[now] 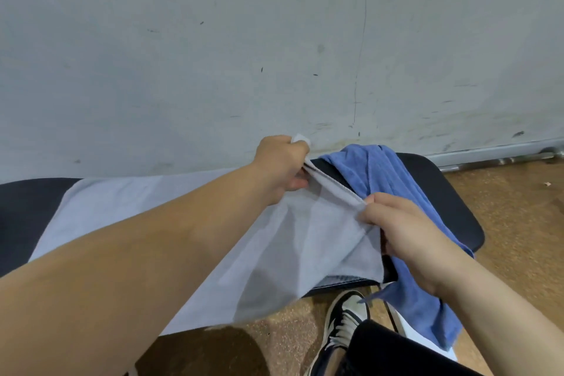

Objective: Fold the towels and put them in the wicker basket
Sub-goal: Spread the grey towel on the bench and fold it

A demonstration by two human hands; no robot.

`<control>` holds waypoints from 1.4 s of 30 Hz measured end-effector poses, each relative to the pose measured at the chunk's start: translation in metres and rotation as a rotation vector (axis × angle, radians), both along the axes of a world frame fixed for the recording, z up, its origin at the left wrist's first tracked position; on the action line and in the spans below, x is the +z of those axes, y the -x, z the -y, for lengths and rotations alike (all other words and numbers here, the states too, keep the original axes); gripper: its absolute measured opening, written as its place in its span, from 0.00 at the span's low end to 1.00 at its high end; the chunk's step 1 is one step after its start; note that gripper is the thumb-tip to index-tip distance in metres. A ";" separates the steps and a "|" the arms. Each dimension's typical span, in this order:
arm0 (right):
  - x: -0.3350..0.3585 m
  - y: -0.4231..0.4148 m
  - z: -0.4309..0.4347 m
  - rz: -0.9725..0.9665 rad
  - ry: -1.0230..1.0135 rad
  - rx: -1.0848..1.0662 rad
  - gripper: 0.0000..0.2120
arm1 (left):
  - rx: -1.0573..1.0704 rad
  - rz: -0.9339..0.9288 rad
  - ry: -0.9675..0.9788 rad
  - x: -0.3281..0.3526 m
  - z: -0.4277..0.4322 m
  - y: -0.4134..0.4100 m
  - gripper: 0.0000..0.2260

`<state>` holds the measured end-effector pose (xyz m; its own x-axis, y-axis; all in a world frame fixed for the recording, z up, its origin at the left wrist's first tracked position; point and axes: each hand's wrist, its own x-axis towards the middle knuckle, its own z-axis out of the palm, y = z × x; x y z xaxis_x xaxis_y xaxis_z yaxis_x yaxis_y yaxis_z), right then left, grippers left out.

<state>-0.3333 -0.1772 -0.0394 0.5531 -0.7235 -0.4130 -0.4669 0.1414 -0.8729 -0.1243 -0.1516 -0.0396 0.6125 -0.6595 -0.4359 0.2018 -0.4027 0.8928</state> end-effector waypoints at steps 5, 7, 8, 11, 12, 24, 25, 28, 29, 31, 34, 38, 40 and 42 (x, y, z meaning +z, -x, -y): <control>0.010 -0.030 -0.034 0.116 0.021 0.305 0.07 | 0.054 0.047 -0.048 0.010 -0.042 -0.039 0.08; 0.019 -0.049 -0.055 0.136 -0.008 0.377 0.08 | 0.086 0.061 -0.045 0.014 -0.066 -0.059 0.09; 0.020 -0.061 -0.066 0.145 -0.028 0.396 0.11 | 0.102 0.068 -0.044 0.016 -0.078 -0.069 0.08; 0.024 -0.101 -0.097 0.150 -0.110 0.419 0.14 | 0.149 0.119 -0.042 0.019 -0.116 -0.100 0.07; 0.024 -0.115 -0.108 0.139 -0.142 0.418 0.12 | 0.156 0.145 -0.043 0.019 -0.128 -0.111 0.07; -0.002 -0.267 -0.246 0.078 -0.262 0.516 0.08 | 0.194 0.518 -0.226 -0.007 -0.275 -0.257 0.11; -0.005 -0.273 -0.253 0.088 -0.257 0.521 0.08 | 0.206 0.549 -0.237 -0.013 -0.283 -0.266 0.10; -0.011 -0.288 -0.266 0.135 -0.313 0.562 0.11 | 0.245 0.636 -0.268 -0.028 -0.304 -0.284 0.11; -0.011 -0.290 -0.267 0.139 -0.331 0.593 0.12 | 0.248 0.650 -0.283 -0.033 -0.310 -0.287 0.10; -0.020 -0.293 -0.264 0.093 -0.246 0.628 0.12 | 0.234 0.649 -0.347 -0.040 -0.321 -0.289 0.13; -0.035 -0.288 -0.242 0.002 0.175 0.631 0.15 | 0.209 0.634 -0.410 -0.044 -0.334 -0.278 0.20; -0.041 -0.269 -0.198 -0.342 0.777 0.838 0.30 | 0.142 0.633 -0.428 -0.043 -0.345 -0.247 0.13; -0.048 -0.258 -0.178 -0.512 0.751 0.919 0.39 | 0.069 0.649 -0.508 -0.045 -0.351 -0.230 0.12; -0.058 -0.246 -0.166 -0.606 0.693 1.013 0.44 | 0.007 0.633 -0.568 -0.046 -0.355 -0.212 0.14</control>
<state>-0.0873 -0.0117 -0.0973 0.8232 -0.2696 -0.4997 -0.4344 -0.8658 -0.2484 0.0876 0.2029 -0.0854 0.8555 -0.4399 -0.2731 -0.2638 -0.8242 0.5011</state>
